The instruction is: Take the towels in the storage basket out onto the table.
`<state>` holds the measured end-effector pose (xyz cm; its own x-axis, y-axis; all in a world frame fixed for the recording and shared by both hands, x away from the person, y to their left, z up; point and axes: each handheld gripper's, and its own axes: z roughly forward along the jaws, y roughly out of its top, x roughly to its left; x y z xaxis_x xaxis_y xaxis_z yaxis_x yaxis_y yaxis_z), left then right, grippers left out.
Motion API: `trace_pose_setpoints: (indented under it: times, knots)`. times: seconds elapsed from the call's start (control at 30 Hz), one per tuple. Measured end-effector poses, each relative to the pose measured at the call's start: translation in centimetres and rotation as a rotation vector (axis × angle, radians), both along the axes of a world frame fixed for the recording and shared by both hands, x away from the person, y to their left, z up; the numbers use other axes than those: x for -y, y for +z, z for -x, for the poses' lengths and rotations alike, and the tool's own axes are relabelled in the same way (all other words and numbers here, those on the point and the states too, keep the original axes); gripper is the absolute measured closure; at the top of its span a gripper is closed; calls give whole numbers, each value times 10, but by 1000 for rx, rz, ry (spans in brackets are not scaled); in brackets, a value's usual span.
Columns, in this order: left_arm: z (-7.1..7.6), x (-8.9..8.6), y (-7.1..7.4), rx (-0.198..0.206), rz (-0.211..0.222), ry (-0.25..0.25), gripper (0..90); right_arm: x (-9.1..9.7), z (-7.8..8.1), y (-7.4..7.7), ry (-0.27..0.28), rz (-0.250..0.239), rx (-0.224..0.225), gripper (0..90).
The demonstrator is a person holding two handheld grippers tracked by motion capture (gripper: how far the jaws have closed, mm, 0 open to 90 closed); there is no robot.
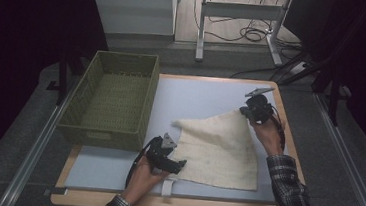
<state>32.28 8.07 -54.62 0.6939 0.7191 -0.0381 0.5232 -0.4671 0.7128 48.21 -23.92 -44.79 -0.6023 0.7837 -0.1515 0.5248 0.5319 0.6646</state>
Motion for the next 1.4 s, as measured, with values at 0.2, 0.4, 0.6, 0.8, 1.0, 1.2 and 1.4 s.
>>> trace_pose_setpoints:
  times: [0.2,0.4,0.6,0.8,1.0,1.2,1.4]
  knots:
    - [0,0,0,0,2,0,104,23,-23,-3,-98,48,1,881]
    - [0,0,0,-1,3,0,104,39,-20,-14,-108,21,-29,776]
    - [-1,0,0,-9,6,-3,100,49,-1,-25,-72,-26,-67,688]
    - [-5,0,3,-31,10,1,98,59,11,-36,-71,-51,-82,640]
    - [-26,4,13,-35,41,32,144,71,17,-41,-78,-90,-99,615]
    - [-52,15,24,-34,32,59,180,72,22,-46,-83,-85,-107,559]
    - [-81,24,30,-23,5,95,219,70,24,-47,-76,-92,-92,526]
